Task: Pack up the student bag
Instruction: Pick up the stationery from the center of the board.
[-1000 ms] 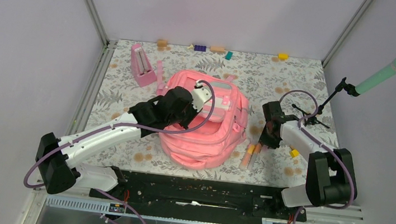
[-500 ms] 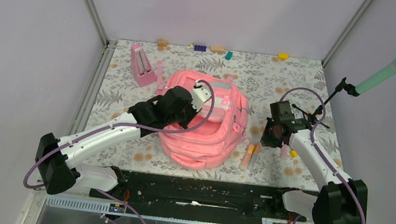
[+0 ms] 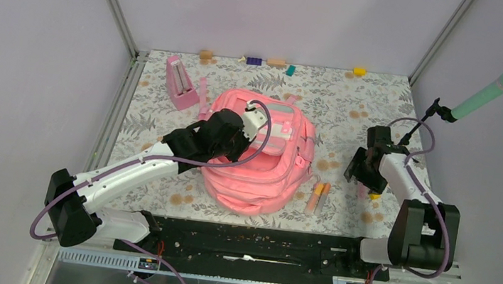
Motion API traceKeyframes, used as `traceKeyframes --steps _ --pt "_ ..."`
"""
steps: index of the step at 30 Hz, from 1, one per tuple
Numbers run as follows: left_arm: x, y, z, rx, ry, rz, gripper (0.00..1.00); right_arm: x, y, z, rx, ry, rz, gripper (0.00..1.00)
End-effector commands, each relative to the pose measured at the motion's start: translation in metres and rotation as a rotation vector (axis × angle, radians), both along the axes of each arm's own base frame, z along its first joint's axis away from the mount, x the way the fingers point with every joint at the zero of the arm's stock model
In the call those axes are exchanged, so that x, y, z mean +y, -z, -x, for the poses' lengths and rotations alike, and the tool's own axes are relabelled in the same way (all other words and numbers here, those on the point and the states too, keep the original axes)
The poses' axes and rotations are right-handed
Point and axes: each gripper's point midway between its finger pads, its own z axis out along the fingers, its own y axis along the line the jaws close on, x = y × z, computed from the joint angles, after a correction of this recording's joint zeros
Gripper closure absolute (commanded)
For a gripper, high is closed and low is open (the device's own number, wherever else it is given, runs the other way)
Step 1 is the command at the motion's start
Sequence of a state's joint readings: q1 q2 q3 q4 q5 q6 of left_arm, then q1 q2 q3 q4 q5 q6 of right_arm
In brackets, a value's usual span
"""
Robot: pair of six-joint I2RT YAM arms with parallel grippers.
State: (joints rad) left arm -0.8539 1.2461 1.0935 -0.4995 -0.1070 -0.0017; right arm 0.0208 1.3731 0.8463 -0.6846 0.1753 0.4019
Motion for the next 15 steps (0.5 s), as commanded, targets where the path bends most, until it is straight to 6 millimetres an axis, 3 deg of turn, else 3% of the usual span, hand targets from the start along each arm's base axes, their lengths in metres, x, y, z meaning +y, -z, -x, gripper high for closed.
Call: traceKeyframes --steps 1,10,15 --pt "-0.012 -0.052 -0.01 -0.079 -0.021 0.148 1.0 -0.019 0.0 -0.02 -0.028 -0.012 0.029 0.2" --pt "-0.011 -0.055 -0.009 -0.085 -0.02 0.155 1.0 -0.018 0.023 -0.025 0.105 -0.061 0.003 0.22" --pt "-0.01 -0.057 -0.009 -0.09 -0.021 0.159 1.0 -0.001 0.035 -0.026 0.162 -0.102 -0.101 0.25"
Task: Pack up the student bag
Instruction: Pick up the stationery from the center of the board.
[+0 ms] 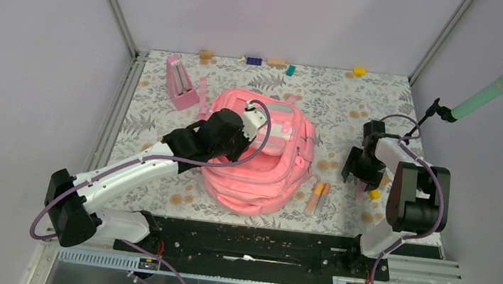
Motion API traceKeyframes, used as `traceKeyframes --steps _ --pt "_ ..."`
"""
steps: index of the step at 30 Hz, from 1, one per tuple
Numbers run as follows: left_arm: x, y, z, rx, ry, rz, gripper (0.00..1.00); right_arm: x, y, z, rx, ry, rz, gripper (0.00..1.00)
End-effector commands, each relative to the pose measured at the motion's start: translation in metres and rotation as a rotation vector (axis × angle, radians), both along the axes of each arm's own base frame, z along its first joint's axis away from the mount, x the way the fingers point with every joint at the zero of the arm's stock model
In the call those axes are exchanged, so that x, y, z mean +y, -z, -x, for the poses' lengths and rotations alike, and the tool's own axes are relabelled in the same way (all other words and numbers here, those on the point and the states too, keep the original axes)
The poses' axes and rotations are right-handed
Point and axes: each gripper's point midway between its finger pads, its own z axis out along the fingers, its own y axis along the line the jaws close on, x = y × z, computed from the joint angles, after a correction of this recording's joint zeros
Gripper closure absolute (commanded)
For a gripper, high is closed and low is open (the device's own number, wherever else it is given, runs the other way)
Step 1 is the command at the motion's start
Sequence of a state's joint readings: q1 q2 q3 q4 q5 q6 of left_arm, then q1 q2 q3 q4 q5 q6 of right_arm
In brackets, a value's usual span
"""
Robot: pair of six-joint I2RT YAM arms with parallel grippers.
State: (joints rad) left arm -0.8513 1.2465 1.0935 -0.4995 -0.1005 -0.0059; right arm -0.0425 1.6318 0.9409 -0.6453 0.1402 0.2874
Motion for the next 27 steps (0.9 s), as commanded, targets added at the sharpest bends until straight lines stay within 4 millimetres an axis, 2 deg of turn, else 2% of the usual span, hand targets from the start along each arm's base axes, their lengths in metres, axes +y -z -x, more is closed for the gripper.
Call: traceKeyframes --steps 1,5,10,13,20,24,27 --pt "-0.01 -0.058 -0.009 -0.096 -0.022 0.154 1.0 0.017 0.002 -0.006 0.037 -0.046 -0.111 0.27" --pt "-0.009 -0.059 -0.01 -0.101 -0.026 0.154 1.0 0.033 0.008 0.0 0.062 -0.062 -0.201 0.35" --pt "-0.01 -0.058 -0.01 -0.096 -0.024 0.155 1.0 0.042 0.004 0.002 0.029 -0.067 -0.234 0.41" --pt "-0.01 -0.057 -0.009 -0.093 -0.023 0.156 1.0 0.038 0.006 0.002 0.031 -0.059 -0.208 0.44" --pt "-0.009 -0.058 -0.009 -0.096 -0.024 0.156 1.0 0.034 0.008 0.003 0.049 -0.057 -0.186 0.65" --pt "-0.009 -0.059 -0.01 -0.098 -0.025 0.156 1.0 0.035 0.006 0.003 0.039 -0.061 -0.181 0.9" --pt "-0.008 -0.06 -0.009 -0.102 -0.023 0.159 1.0 0.036 -0.002 0.002 0.007 -0.063 -0.178 0.99"
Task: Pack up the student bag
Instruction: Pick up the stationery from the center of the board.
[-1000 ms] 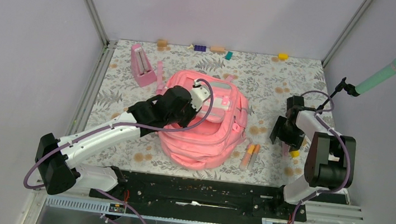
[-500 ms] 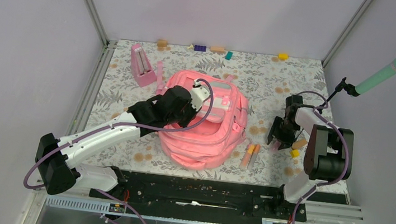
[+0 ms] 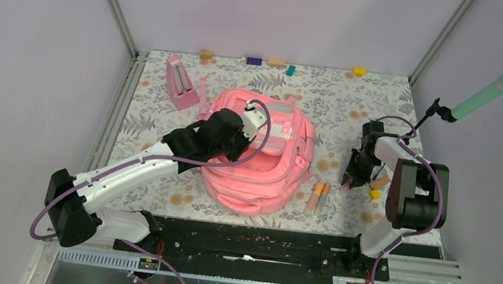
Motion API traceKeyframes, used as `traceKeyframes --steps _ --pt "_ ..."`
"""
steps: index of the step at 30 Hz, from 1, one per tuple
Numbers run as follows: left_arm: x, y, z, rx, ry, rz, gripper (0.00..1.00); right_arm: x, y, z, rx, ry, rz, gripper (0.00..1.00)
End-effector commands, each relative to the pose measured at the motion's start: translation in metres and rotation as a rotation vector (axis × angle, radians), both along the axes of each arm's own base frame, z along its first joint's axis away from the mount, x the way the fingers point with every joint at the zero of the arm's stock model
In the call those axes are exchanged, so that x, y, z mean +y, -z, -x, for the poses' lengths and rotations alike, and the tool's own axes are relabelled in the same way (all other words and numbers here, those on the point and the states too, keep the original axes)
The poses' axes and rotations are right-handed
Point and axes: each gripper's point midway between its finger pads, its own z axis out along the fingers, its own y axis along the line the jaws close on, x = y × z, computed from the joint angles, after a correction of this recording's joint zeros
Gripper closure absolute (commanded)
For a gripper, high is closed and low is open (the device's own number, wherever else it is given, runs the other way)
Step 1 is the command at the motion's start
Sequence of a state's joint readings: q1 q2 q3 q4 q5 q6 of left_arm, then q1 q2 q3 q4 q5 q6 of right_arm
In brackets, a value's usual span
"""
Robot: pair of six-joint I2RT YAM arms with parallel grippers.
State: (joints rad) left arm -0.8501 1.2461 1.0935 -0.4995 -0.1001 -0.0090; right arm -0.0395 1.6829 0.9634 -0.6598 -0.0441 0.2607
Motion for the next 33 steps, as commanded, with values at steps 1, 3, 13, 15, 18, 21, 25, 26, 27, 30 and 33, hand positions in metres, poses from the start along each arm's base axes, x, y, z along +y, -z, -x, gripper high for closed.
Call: traceKeyframes --steps 1,3,13,15,18,21,25,26,27,30,33 --pt "-0.009 -0.06 -0.009 -0.103 -0.021 0.156 1.0 0.004 -0.013 0.002 -0.045 -0.01 0.003 1.0" --pt "-0.008 -0.06 -0.009 -0.105 -0.02 0.155 1.0 0.006 -0.023 0.003 -0.074 -0.005 0.002 1.0" --pt "-0.007 -0.06 -0.011 -0.1 -0.031 0.169 1.0 0.065 -0.08 0.044 -0.175 -0.127 -0.157 1.0" --pt "-0.009 -0.061 -0.01 -0.095 -0.02 0.185 1.0 0.091 -0.09 0.056 -0.184 -0.181 -0.213 1.0" --pt "-0.012 -0.062 -0.009 -0.093 -0.005 0.204 1.0 0.132 -0.106 0.072 -0.183 -0.244 -0.34 1.0" --pt "-0.012 -0.06 -0.009 -0.092 0.002 0.198 1.0 0.172 -0.125 0.087 -0.191 -0.298 -0.47 1.0" --pt "-0.015 -0.06 -0.007 -0.088 0.021 0.204 1.0 0.223 -0.15 0.109 -0.173 -0.377 -0.625 1.0" --pt "-0.015 -0.061 -0.006 -0.09 0.025 0.206 1.0 0.234 -0.154 0.115 -0.165 -0.396 -0.65 1.0" --pt "-0.015 -0.061 -0.006 -0.089 0.026 0.207 1.0 0.245 -0.16 0.119 -0.156 -0.408 -0.677 1.0" --pt "-0.015 -0.062 -0.005 -0.091 0.029 0.208 1.0 0.274 -0.172 0.128 -0.142 -0.454 -0.731 1.0" --pt "-0.015 -0.063 -0.005 -0.093 0.032 0.209 1.0 0.297 -0.18 0.134 -0.124 -0.478 -0.791 1.0"
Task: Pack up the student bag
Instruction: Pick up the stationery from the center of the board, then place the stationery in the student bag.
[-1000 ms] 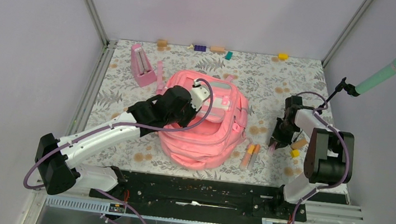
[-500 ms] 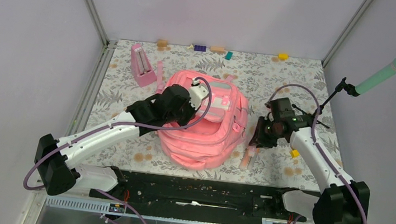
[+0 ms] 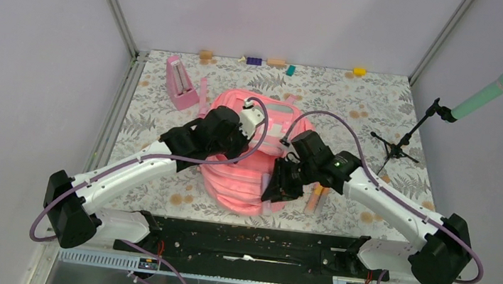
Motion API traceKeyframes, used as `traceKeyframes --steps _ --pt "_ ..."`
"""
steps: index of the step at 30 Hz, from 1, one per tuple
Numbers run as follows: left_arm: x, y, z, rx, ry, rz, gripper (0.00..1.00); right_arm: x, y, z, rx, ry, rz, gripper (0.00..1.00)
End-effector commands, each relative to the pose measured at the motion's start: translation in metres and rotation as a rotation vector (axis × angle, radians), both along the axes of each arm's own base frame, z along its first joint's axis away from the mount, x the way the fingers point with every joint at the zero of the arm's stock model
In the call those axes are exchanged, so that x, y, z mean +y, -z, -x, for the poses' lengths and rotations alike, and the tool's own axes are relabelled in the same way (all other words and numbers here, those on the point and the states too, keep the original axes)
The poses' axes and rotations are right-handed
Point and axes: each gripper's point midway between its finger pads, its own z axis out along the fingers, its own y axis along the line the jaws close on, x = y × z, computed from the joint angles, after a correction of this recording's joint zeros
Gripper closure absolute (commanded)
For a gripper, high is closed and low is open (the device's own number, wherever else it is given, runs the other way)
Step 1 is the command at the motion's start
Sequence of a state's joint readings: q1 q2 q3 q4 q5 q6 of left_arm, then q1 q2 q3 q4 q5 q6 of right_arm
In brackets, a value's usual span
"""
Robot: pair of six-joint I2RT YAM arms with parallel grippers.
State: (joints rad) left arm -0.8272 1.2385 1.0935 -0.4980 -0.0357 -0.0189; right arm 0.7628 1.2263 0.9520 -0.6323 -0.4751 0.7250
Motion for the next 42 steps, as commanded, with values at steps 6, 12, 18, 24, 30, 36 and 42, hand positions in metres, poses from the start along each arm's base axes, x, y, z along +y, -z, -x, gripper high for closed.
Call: traceKeyframes --steps 6,12,18,24,30,36,42 --pt "-0.013 -0.063 -0.006 -0.121 0.011 0.181 1.0 0.069 -0.045 -0.016 0.032 0.058 -0.239 1.0" --pt "-0.012 -0.066 -0.005 -0.127 0.012 0.185 1.0 0.082 -0.033 -0.046 0.066 0.266 -0.264 1.0" --pt "-0.015 -0.067 -0.002 -0.121 0.033 0.197 1.0 0.08 -0.031 -0.081 0.008 0.496 -0.315 1.0" --pt "-0.016 -0.068 -0.001 -0.118 0.04 0.203 1.0 0.061 -0.033 -0.113 -0.08 0.727 -0.372 1.0" --pt "-0.018 -0.067 0.001 -0.112 0.049 0.208 1.0 0.046 -0.037 -0.138 -0.154 0.905 -0.432 1.0" --pt "-0.021 -0.065 0.002 -0.1 0.062 0.213 1.0 0.037 -0.044 -0.154 -0.226 1.027 -0.477 1.0" --pt "-0.022 -0.066 0.004 -0.094 0.072 0.219 1.0 0.027 -0.051 -0.165 -0.343 1.095 -0.429 0.99"
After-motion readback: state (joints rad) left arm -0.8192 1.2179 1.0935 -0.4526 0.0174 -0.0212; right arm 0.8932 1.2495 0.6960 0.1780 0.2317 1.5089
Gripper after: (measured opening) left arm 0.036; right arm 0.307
